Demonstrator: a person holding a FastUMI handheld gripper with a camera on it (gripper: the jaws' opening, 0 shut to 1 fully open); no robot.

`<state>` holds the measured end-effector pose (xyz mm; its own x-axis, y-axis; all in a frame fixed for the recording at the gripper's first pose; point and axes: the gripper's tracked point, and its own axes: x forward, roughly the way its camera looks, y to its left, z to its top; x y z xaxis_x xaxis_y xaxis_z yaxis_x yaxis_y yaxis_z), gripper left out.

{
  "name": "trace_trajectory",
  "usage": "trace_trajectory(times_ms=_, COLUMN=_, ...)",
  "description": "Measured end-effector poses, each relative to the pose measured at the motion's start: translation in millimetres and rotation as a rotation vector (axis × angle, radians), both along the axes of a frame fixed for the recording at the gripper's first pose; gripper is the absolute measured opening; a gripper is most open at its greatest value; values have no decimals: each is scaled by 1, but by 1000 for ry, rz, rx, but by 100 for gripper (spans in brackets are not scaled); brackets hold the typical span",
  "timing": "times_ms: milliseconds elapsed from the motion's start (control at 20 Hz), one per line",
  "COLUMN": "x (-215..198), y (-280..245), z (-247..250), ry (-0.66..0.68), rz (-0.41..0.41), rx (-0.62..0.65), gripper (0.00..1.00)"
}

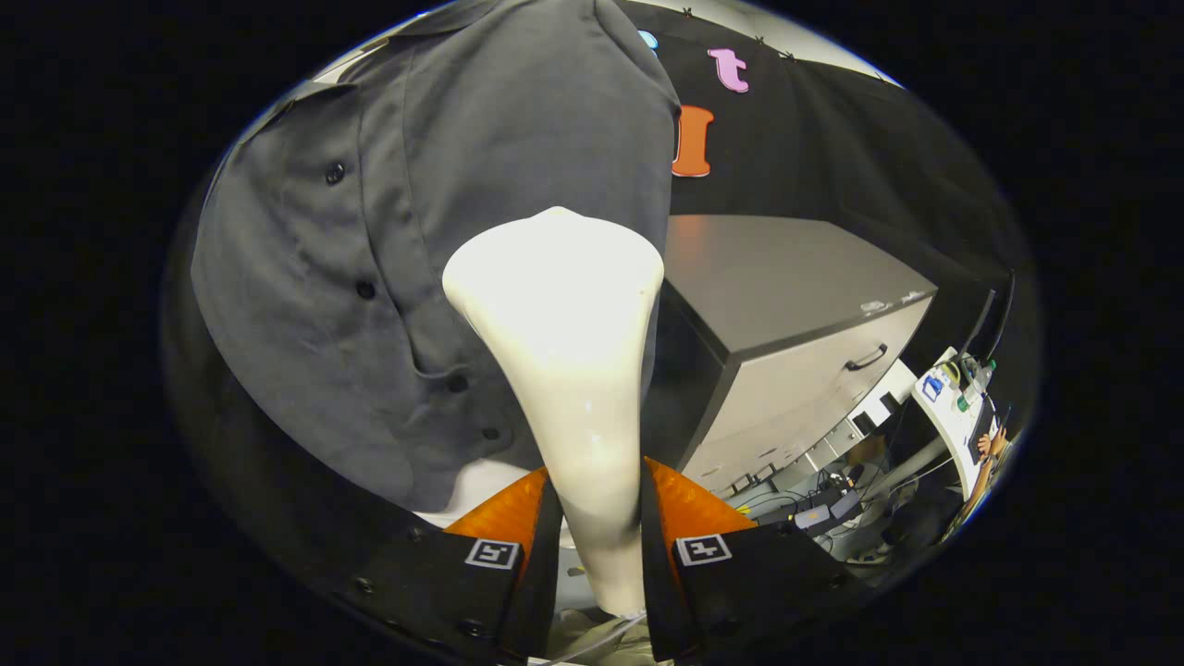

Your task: Iron the clothes twice with a garment steamer, once on the left side and once on the right side.

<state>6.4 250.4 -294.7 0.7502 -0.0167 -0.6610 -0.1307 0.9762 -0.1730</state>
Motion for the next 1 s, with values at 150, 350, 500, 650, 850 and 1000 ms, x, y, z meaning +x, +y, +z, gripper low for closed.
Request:
trace_trajectory(times_ms=150, x=5, y=22, z=40, ry=-76, rz=28, rx=17, gripper=48)
trace_trajectory(times_ms=350, x=6, y=66, z=86, ry=-160, rz=64, rx=37, gripper=48)
trace_trajectory(times_ms=500, x=12, y=97, z=107, ry=-205, rz=82, rx=50, gripper=47)
trace_trajectory(times_ms=650, x=13, y=133, z=120, ry=-232, rz=129, rx=68, gripper=47)
trace_trajectory(times_ms=850, x=14, y=167, z=126, ry=-249, rz=178, rx=61, gripper=47)
trace_trajectory(times_ms=1000, x=17, y=179, z=124, ry=-249, rz=184, rx=39, gripper=47)
